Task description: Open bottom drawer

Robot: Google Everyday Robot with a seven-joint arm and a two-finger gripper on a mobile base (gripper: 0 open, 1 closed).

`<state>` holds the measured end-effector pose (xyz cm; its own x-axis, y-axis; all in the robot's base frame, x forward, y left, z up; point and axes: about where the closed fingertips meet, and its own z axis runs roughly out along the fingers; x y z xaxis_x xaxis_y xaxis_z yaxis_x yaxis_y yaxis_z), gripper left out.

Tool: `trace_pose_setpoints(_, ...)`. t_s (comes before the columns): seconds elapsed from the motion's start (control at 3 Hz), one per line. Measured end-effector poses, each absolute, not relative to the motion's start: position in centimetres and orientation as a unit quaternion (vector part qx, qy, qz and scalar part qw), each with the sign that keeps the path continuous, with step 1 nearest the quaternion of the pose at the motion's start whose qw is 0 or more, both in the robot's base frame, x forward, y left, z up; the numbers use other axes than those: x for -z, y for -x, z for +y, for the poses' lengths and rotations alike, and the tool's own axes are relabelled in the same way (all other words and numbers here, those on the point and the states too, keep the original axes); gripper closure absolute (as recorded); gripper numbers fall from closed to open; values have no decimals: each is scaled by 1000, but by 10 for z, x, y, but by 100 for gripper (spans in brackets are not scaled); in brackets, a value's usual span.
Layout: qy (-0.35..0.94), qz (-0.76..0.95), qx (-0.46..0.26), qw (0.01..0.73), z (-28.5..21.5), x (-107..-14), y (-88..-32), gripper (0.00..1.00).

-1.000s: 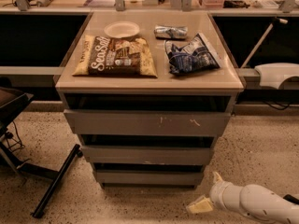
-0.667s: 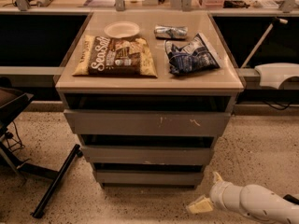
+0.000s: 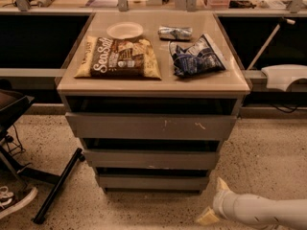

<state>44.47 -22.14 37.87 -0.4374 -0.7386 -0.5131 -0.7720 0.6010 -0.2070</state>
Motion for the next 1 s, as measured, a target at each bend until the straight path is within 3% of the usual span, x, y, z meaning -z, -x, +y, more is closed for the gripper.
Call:
trace_pose_setpoints(0.67, 468, 843, -6, 265, -231, -365, -427, 0)
trace_pose_setpoints(1.0, 463, 843, -34, 273, -231, -352, -428, 0)
